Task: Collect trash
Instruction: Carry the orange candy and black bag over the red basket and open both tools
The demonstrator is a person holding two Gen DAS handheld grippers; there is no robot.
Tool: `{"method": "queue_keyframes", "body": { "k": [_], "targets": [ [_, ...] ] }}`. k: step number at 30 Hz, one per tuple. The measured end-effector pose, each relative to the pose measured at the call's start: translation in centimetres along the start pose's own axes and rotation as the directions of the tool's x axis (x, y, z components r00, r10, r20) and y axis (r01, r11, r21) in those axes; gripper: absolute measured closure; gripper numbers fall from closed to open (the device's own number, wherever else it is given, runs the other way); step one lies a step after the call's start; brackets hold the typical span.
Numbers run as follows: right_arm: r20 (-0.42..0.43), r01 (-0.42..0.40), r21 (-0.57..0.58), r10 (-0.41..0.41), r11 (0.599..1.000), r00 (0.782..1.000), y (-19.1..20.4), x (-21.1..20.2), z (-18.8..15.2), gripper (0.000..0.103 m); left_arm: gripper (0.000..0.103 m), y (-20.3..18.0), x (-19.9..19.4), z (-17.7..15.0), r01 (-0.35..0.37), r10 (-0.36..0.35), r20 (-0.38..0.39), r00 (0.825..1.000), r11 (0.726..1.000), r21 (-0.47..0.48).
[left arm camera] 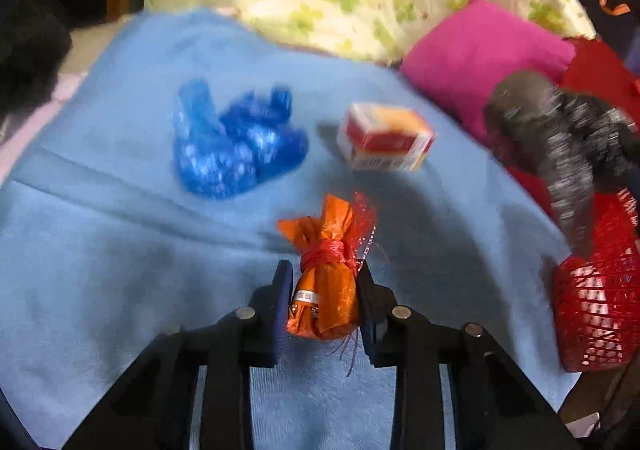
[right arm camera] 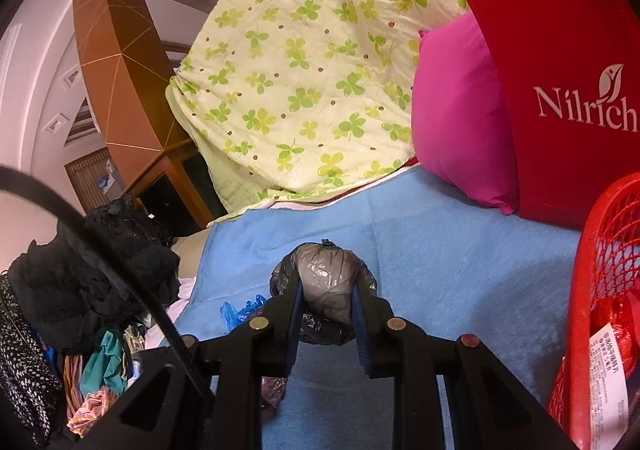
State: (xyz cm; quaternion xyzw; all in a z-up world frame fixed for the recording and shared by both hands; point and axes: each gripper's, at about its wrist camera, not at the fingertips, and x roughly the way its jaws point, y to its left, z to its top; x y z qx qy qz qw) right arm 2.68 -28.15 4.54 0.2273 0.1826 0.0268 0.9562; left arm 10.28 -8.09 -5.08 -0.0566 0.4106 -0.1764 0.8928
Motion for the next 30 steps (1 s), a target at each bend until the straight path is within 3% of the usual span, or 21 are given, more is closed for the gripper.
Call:
{"method": "queue_keyframes", "body": {
  "k": [4,8,17,21,24,30],
  "targets": [
    [0.052,0.015,-0.028,-0.013,1.0,0.999,0.5,-1.7,0.0,0.078,0.072,-1.8,-4.4,-1.1,-0.013,0.004,0.123,0.992,0.998,0.068],
    [0.136,0.041,-0.09,-0.029,0.995,0.99,1.7,-4.8,-0.6,0.078,0.072,-3.3,-8.0,-2.6,-0.039,0.015,0.194,0.981,0.992,0.121],
    [0.256,0.105,-0.013,-0.098,0.994,0.962,-1.3,-12.3,-1.5,0.078,0.072,-8.3,-12.8,-5.5,0.05,-0.091,0.203,0.975,0.978,0.201],
    [0.341,0.175,0.033,-0.176,0.984,0.923,-3.4,-16.0,-1.5,0.078,0.072,-11.5,-15.2,-4.5,0.124,-0.177,0.227,0.958,0.966,0.228],
    [0.397,0.24,0.095,-0.258,0.966,0.881,-5.7,-18.8,-1.3,0.078,0.072,-14.4,-16.0,-3.8,0.161,-0.227,0.236,0.945,0.95,0.268],
    [0.403,0.291,0.284,-0.389,0.914,0.828,-11.4,-22.4,-0.8,0.078,0.072,-20.8,-15.8,-2.2,0.206,-0.298,0.216,0.93,0.907,0.367]
  ]
}}
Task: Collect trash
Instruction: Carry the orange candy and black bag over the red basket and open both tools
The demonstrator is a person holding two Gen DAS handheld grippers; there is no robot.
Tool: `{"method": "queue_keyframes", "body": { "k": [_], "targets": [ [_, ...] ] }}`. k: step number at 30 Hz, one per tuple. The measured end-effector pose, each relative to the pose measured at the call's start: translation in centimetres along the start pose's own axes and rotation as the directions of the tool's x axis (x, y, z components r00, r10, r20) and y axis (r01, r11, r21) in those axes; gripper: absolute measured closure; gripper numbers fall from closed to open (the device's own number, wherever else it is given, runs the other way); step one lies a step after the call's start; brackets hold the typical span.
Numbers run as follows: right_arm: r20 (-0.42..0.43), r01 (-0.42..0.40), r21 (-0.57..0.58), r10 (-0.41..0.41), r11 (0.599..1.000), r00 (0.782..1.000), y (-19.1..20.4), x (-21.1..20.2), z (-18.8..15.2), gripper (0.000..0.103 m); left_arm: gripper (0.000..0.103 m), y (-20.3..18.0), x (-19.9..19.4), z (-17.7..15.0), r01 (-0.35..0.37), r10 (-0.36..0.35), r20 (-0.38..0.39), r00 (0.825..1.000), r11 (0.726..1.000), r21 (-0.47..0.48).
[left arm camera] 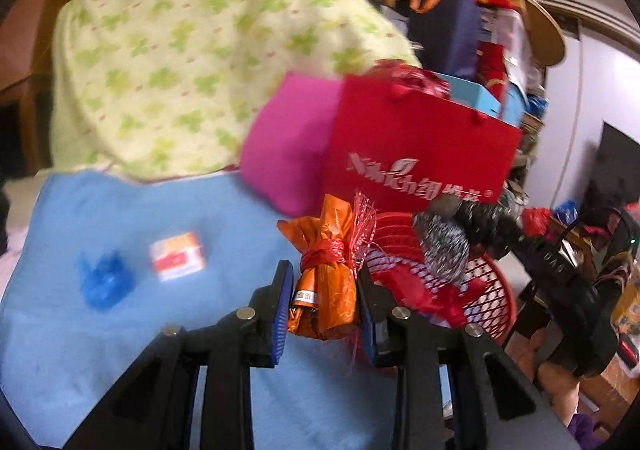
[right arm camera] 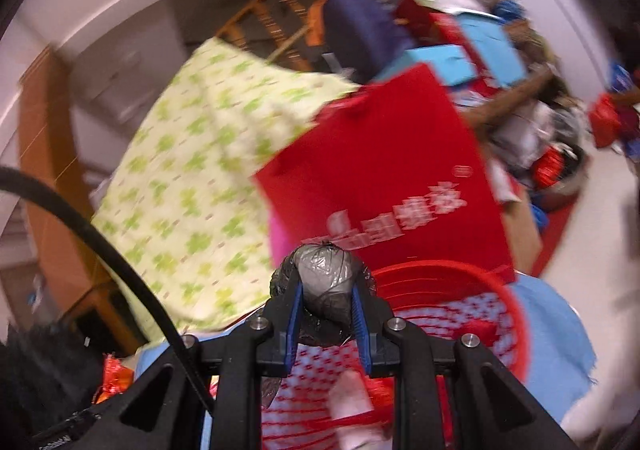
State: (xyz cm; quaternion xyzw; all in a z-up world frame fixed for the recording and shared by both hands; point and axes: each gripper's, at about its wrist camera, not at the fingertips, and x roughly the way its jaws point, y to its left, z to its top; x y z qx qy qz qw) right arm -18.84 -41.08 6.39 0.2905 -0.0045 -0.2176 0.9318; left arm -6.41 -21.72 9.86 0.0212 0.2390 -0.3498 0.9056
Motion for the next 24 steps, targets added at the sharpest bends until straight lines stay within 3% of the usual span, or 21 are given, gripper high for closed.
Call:
{"method": "queue_keyframes", "body": {
  "k": [9,12,16,22,23,24],
  "targets": [
    [-0.015,0.101,0.091,-0.1,0.991,0.995,-4.1,0.9,1.8,0.078,0.068,-7.0,5.9,1.3,0.089,-0.081,-0.081,0.993,0.992,0.087],
    [-0.038,0.108,0.112,-0.105,0.988,0.994,-4.8,1.2,1.7,0.076,0.057,-7.9,7.9,0.9,0.109,-0.099,-0.131,0.986,0.992,0.068],
    [-0.065,0.102,0.148,-0.093,0.984,0.994,-4.9,1.3,1.4,0.075,0.037,-7.2,9.4,-0.1,0.109,-0.104,-0.175,0.979,0.994,0.017],
    [-0.071,0.072,0.122,-0.063,0.99,0.995,-3.7,1.4,1.0,0.075,0.032,-3.8,8.2,-0.8,0.07,-0.078,-0.165,0.983,0.996,-0.059],
    [-0.063,0.064,0.113,-0.057,0.992,0.996,-3.3,1.2,1.0,0.071,0.031,-2.9,7.7,-1.0,0.055,-0.066,-0.156,0.986,0.996,-0.073],
    [-0.045,0.048,0.094,-0.044,0.994,0.998,-2.6,0.9,0.9,0.061,0.03,-2.1,7.2,-1.2,0.041,-0.052,-0.149,0.988,0.996,-0.081]
  ]
}}
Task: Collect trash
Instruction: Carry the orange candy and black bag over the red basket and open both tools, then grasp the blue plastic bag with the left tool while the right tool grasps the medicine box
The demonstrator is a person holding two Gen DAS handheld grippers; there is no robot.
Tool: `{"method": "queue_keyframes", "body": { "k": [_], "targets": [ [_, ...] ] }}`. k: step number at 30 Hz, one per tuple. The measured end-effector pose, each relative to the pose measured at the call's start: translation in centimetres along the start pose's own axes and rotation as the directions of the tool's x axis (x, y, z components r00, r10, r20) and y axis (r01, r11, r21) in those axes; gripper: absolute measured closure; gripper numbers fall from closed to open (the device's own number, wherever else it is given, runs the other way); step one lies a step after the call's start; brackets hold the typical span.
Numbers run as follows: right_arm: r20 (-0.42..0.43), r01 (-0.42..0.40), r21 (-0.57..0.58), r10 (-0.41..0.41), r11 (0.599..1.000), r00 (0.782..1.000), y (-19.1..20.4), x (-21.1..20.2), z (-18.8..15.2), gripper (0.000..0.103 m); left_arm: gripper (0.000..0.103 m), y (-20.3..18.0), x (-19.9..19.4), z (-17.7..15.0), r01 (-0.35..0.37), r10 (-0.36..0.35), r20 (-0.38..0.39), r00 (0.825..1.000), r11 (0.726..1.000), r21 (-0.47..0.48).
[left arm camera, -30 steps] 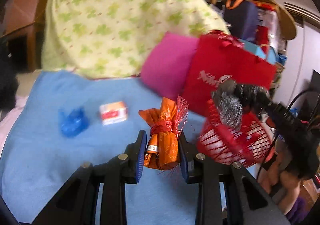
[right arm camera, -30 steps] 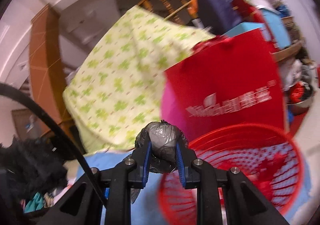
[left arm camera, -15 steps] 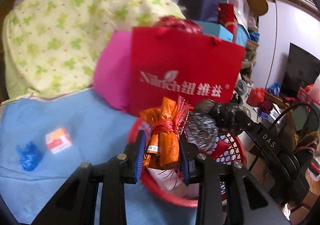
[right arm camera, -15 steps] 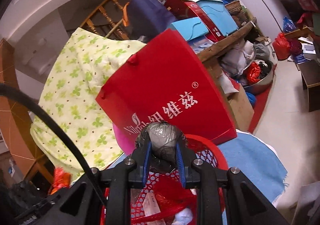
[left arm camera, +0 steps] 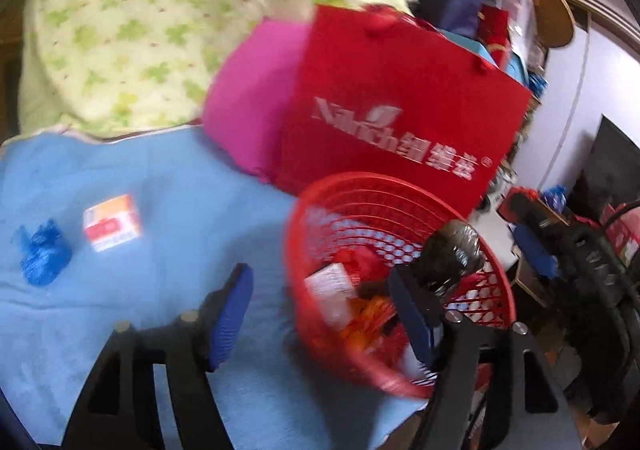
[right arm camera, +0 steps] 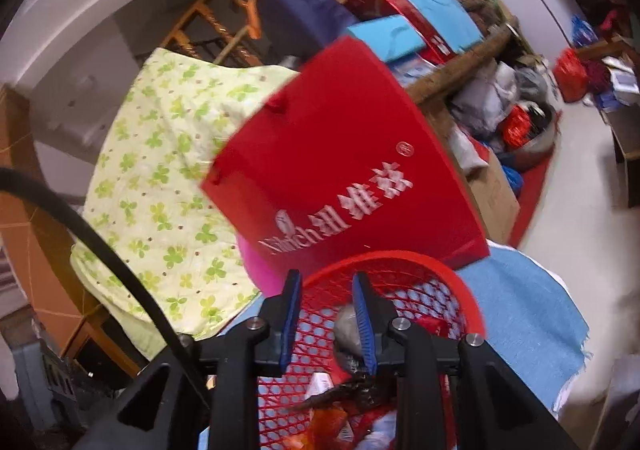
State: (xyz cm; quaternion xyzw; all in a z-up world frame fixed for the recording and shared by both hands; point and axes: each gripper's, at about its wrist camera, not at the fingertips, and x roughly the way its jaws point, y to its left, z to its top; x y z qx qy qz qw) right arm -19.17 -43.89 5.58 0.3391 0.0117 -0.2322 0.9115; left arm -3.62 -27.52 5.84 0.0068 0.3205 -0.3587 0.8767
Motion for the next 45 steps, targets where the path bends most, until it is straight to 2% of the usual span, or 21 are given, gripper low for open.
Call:
{"method": "queue_keyframes", "body": {
  "k": [1,2,5,7,9,11,13,16,21,22,24,26,27,29,31,33,34,36,39,41,45],
  "targets": [
    [0.017,-0.007,-0.017,0.007,1.0,1.0,0.6,-0.3,-0.2,0.05,0.029,0.8,-0.4,-0.1,-0.016,0.016,0.006,1.0,1.0,-0.007],
    [0.034,-0.015,-0.034,0.016,0.999,0.999,1.2,-0.7,-0.4,0.029,0.029,1.7,-0.9,-0.5,-0.035,0.035,0.014,0.999,0.999,-0.013],
    [0.098,-0.057,-0.115,0.069,0.992,0.993,3.2,-2.0,-1.1,0.027,0.029,5.2,-2.6,-2.1,-0.115,0.116,0.033,0.993,0.993,-0.029],
    [0.117,-0.103,-0.216,0.13,0.971,0.985,5.5,-2.8,-2.1,0.027,0.029,7.4,-3.3,-3.1,-0.167,0.169,0.037,0.985,0.985,-0.043],
    [0.115,-0.147,-0.314,0.191,0.938,0.975,7.9,-3.6,-3.5,0.027,0.029,10.2,-4.1,-4.3,-0.235,0.238,0.041,0.97,0.97,-0.065],
    [0.089,-0.215,-0.421,0.276,0.881,0.957,10.8,-4.4,-5.5,0.027,0.028,13.7,-4.7,-5.4,-0.311,0.315,0.029,0.949,0.945,-0.107],
    [0.026,-0.282,-0.47,0.332,0.837,0.943,13.0,-4.4,-7.4,0.027,0.028,16.9,-5.3,-6.3,-0.362,0.369,0.013,0.929,0.918,-0.16],
    [-0.124,-0.381,-0.458,0.367,0.803,0.922,15.5,-2.6,-9.6,0.027,0.028,21.4,-5.8,-6.8,-0.466,0.476,-0.018,0.879,0.849,-0.249],
    [-0.371,-0.471,-0.387,0.334,0.793,0.867,19.0,2.8,-13.2,0.027,0.028,27.3,-6.0,-6.6,-0.505,0.523,-0.057,0.85,0.781,-0.369],
    [-0.438,-0.475,-0.381,0.298,0.793,0.848,20.0,4.7,-14.4,0.027,0.028,28.4,-5.7,-6.5,-0.502,0.52,-0.066,0.852,0.774,-0.386],
    [-0.507,-0.47,-0.352,0.257,0.809,0.822,20.8,7.4,-15.9,0.027,0.028,30.0,-4.7,-6.2,-0.499,0.51,-0.086,0.856,0.768,-0.401],
    [-0.579,-0.471,-0.303,0.233,0.828,0.782,21.7,11.0,-17.7,0.027,0.028,31.3,-3.3,-5.7,-0.509,0.512,-0.104,0.853,0.769,-0.388],
    [-0.596,-0.465,-0.296,0.22,0.834,0.772,22.1,12.7,-18.5,0.027,0.028,31.6,-2.8,-5.6,-0.514,0.515,-0.106,0.851,0.772,-0.373],
    [-0.613,-0.433,-0.303,0.174,0.849,0.77,22.7,15.9,-19.9,0.027,0.028,32.3,-1.7,-5.1,-0.507,0.503,-0.109,0.857,0.789,-0.348],
    [-0.657,-0.417,-0.276,0.147,0.866,0.739,23.0,19.4,-21.2,0.027,0.028,33.3,-0.9,-4.6,-0.491,0.485,-0.106,0.868,0.804,-0.336],
    [-0.664,-0.408,-0.278,0.133,0.87,0.736,23.1,21.5,-21.6,0.027,0.028,34.3,-0.1,-4.0,-0.483,0.481,-0.096,0.872,0.809,-0.336],
    [-0.656,-0.404,-0.288,0.129,0.868,0.744,23.3,22.5,-21.9,0.027,0.028,34.8,0.2,-3.8,-0.468,0.465,-0.096,0.88,0.813,-0.348],
    [-0.655,-0.404,-0.29,0.127,0.868,0.745,23.4,24.1,-22.4,0.027,0.028,35.7,0.7,-3.4,-0.408,0.41,-0.081,0.908,0.826,-0.389],
    [-0.678,-0.404,-0.229,0.153,0.885,0.719,23.6,27.3,-23.6,0.027,0.025,36.4,1.7,-2.7,-0.362,0.369,-0.065,0.927,0.837,-0.41],
    [-0.683,-0.408,-0.212,0.164,0.888,0.712,24.3,28.6,-24.2,0.027,0.024,36.7,2.6,-2.6,-0.316,0.318,-0.067,0.946,0.85,-0.421],
    [-0.702,-0.445,-0.249,0.156,0.861,0.695,26.3,29.7,-26.2,0.027,0.024,37.1,4.0,-2.6,-0.238,0.228,-0.076,0.971,0.877,-0.417]
  ]
}}
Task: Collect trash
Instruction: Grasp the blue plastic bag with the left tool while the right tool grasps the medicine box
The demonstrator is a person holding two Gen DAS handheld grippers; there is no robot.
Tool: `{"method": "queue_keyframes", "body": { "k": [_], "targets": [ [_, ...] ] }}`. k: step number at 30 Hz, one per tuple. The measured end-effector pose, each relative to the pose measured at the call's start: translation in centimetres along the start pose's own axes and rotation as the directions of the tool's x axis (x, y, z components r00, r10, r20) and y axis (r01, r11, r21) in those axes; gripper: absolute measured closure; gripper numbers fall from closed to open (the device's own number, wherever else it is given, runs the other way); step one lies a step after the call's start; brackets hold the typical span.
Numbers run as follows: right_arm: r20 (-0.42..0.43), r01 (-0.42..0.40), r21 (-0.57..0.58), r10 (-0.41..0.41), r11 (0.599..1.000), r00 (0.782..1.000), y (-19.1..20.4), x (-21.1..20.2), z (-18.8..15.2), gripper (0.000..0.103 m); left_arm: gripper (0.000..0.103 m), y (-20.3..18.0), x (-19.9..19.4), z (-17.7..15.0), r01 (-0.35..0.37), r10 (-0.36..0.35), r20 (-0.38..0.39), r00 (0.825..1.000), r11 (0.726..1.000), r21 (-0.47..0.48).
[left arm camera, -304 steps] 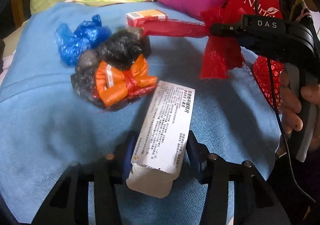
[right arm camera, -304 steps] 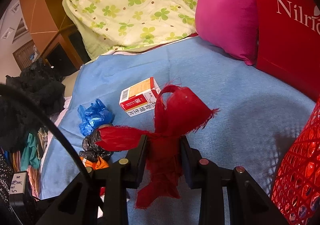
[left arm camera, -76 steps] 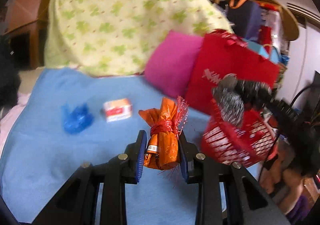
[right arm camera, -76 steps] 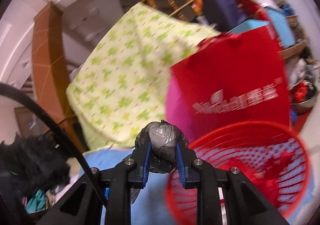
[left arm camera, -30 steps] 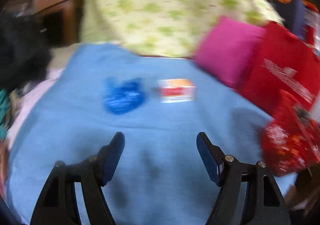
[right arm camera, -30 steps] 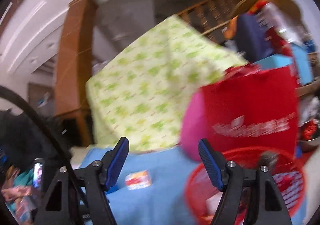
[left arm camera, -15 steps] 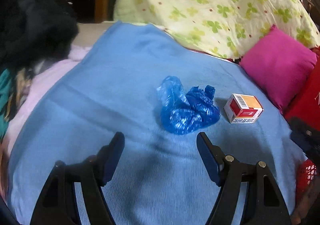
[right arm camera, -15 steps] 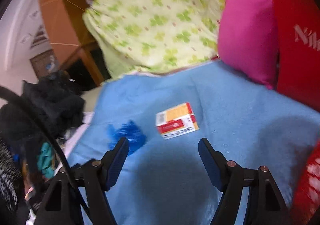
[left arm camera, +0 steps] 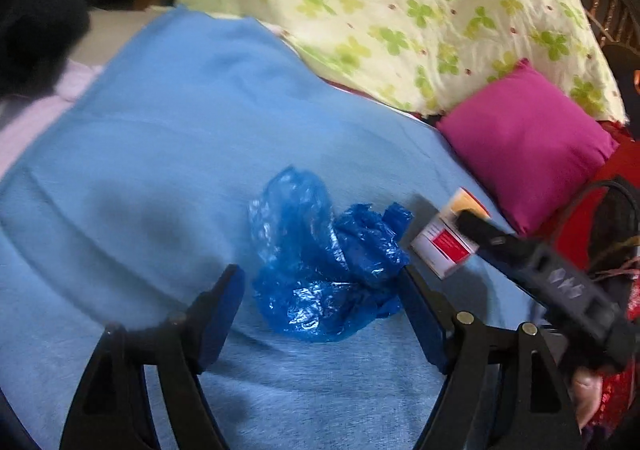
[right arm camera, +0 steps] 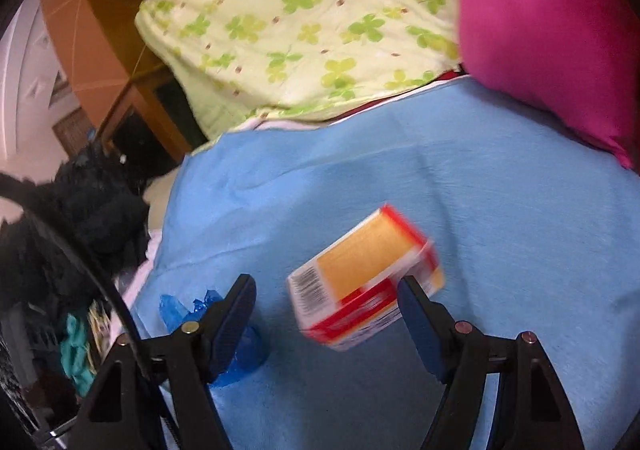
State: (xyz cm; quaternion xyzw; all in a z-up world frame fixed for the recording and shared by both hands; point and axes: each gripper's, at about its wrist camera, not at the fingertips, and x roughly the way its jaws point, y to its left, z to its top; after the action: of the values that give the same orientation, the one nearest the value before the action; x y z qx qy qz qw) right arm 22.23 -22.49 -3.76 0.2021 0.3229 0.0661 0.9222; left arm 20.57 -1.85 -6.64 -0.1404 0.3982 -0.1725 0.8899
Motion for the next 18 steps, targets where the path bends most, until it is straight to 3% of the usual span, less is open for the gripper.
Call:
{"method": "queue_keyframes", "body": {
  "k": [4,6,9,10,11,15,18],
  "targets": [
    [-0.043,0.086,-0.159,-0.094,0.984,0.995,1.7,2.1,-0.8,0.027,0.024,0.1,0.2,-0.2,0.041,-0.041,-0.005,0.999,0.999,-0.009],
    [-0.055,0.121,-0.179,-0.133,0.976,0.99,1.5,2.7,-0.9,0.027,0.027,-0.3,0.2,-0.5,0.05,-0.05,-0.001,0.999,0.999,0.014],
    [-0.091,0.069,-0.039,-0.073,0.997,0.993,-0.5,3.1,-0.3,0.027,0.041,-1.3,0.4,-0.8,0.063,-0.063,-0.015,0.998,0.996,0.056],
    [-0.085,0.027,0.052,-0.023,0.998,0.996,-1.5,2.8,-0.1,0.027,0.05,-1.6,0.4,-0.9,0.057,-0.056,-0.015,0.998,0.996,0.071],
    [-0.079,0.001,0.111,0.008,0.994,0.997,-2.0,2.6,0.1,0.027,0.066,-2.0,0.5,-1.0,0.058,-0.056,-0.024,0.998,0.995,0.084],
    [-0.066,-0.057,0.222,0.073,0.973,0.995,-1.9,1.9,1.0,0.027,0.07,-2.4,0.5,-1.0,0.063,-0.06,-0.037,0.998,0.994,0.086],
    [-0.095,-0.003,0.276,0.031,0.961,0.995,-1.3,2.1,1.6,0.026,0.074,-2.2,0.2,-0.9,0.078,-0.076,-0.034,0.997,0.995,0.066]
  ]
}}
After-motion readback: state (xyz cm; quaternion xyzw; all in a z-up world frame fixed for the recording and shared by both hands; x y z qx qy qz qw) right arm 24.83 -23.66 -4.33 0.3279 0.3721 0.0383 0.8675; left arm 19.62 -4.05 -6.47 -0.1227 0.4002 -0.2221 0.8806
